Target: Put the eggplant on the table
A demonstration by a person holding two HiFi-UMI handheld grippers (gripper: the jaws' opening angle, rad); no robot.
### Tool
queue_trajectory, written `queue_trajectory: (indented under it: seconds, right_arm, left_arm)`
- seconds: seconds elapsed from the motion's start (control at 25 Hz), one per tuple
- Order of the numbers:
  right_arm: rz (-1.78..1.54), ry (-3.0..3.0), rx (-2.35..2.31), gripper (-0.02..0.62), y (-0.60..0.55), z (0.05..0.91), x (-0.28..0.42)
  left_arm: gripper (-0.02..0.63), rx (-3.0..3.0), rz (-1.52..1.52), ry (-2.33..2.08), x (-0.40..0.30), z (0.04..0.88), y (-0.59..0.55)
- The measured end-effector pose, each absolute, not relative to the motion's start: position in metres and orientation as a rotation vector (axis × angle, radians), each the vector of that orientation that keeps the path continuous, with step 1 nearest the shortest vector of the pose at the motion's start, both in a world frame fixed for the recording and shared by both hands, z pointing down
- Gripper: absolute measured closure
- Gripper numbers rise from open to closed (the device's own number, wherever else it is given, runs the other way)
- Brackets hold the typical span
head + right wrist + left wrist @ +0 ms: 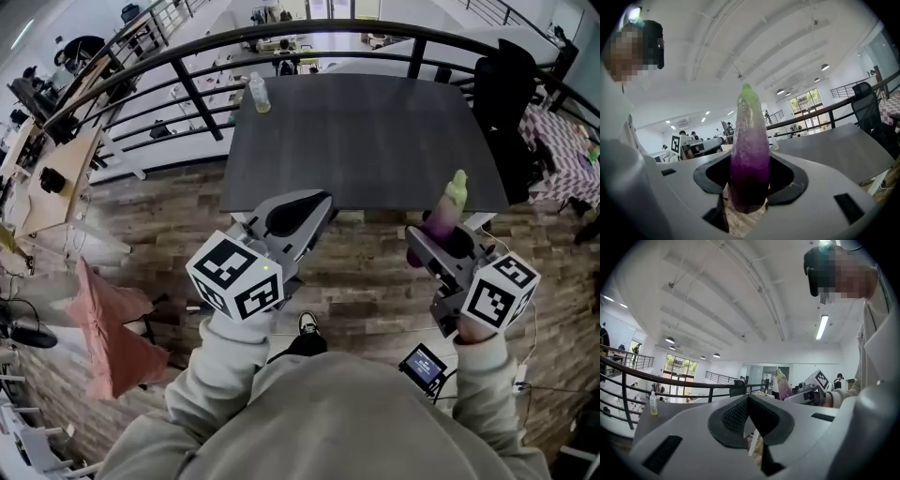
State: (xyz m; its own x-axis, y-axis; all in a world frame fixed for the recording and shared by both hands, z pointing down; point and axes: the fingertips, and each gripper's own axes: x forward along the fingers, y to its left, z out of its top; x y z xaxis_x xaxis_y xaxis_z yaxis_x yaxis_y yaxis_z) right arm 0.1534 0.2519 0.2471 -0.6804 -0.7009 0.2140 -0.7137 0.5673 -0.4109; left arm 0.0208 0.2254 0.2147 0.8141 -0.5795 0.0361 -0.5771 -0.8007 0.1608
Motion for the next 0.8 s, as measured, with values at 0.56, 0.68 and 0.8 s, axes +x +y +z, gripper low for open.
queue_trajectory:
  seconds: [0.56, 0.68, 0.8]
  right_arm:
    - [0.845, -2.723, 1.276, 0.377, 0.125, 0.253, 0.093]
    - [0.886, -2.692, 1.275, 0.376, 0.112, 0.257, 0.088]
    - [0.907, -2.678, 1.283, 0.376, 0.101, 0.255, 0.085]
  left_arm:
    - [0.604, 2.806, -0.031, -0.807, -0.036, 0.232, 0.094]
    - [0.604, 2.792, -0.041, -0.808, -0.045, 0.231, 0.075]
    - [0.604, 2.783, -0.052, -0.787, -0.053, 0.236, 0.068]
